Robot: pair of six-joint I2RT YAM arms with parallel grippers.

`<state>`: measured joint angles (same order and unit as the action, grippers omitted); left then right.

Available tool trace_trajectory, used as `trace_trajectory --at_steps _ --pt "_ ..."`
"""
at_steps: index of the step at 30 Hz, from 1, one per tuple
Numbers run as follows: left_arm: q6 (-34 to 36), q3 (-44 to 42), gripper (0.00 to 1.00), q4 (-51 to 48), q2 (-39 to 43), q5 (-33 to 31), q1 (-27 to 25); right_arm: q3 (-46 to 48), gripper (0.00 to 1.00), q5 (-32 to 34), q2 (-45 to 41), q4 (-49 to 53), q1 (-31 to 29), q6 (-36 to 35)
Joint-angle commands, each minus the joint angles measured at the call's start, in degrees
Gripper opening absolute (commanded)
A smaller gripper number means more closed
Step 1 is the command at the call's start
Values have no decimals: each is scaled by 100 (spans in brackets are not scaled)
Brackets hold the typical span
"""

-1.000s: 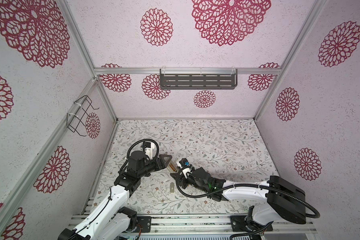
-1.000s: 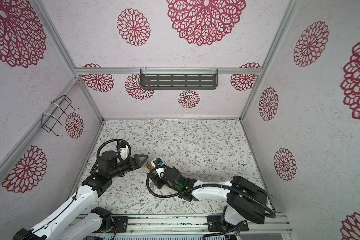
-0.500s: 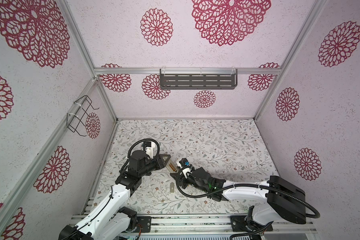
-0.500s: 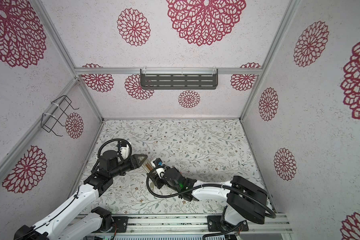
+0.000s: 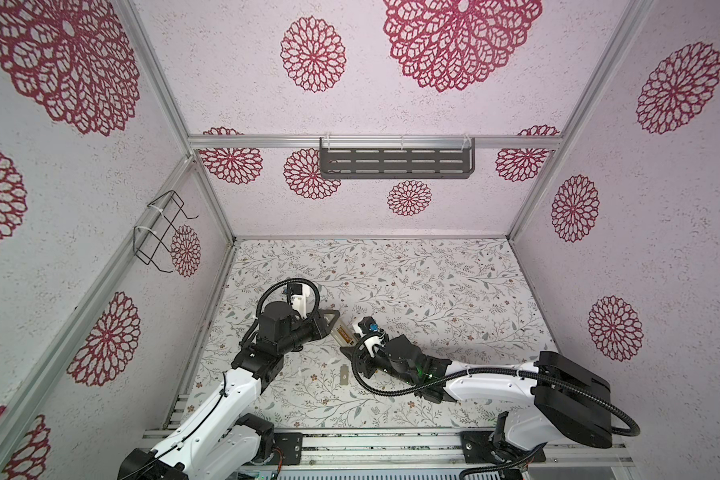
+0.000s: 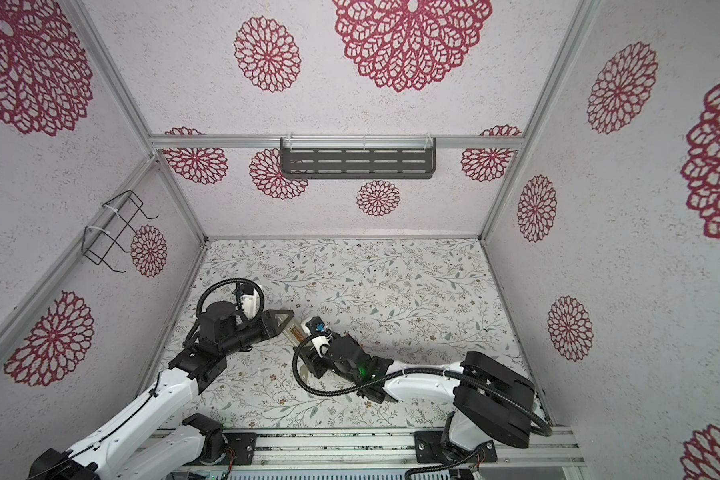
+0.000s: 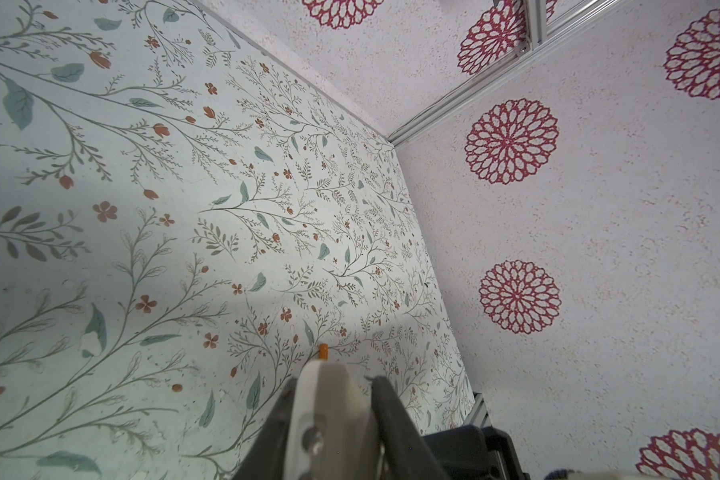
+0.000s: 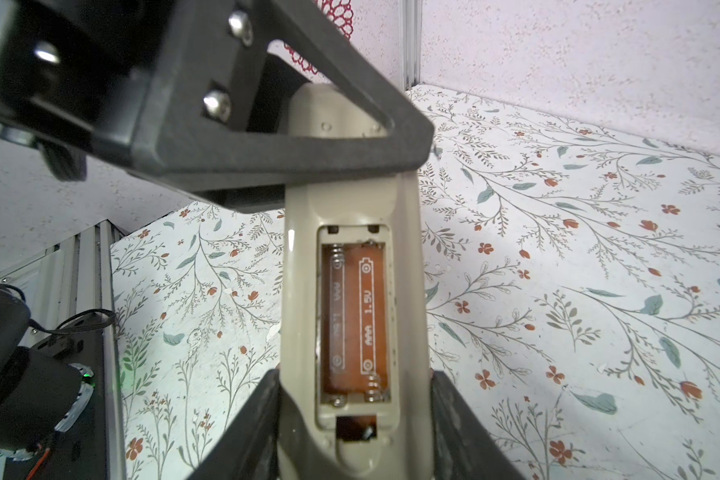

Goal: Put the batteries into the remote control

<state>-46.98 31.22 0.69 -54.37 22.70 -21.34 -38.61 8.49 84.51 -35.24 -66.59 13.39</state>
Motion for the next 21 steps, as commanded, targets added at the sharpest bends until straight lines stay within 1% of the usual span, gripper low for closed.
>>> trace_trajectory --at_steps 1,3,6,8,12,13,16,19,21 --pt "153 -72 26 72 -54 -115 -19 -215 18 -23 -163 -107 -39 71" --pt "179 -75 24 64 -73 -133 -19 -243 22 -6 -154 -58 -39 93" --pt "205 -97 19 54 -69 -207 -26 -254 31 -38 -158 -61 -38 124" --pt "224 -116 14 39 -65 -254 -27 -259 38 -75 -179 -64 -47 168" --pt "316 -130 3 -88 -31 -443 -24 -278 48 -59 -306 60 -93 202" --pt "323 -142 0 -119 -17 -499 -26 -298 53 -7 -381 134 -127 184" --pt "355 -177 0 -139 5 -597 -17 -410 65 189 -587 606 -178 208" --pt "387 -199 0 -124 -19 -660 -8 -339 72 281 -883 796 -185 343" --pt "405 -211 0 -122 -56 -703 -2 -378 75 394 -1041 1119 -181 435"
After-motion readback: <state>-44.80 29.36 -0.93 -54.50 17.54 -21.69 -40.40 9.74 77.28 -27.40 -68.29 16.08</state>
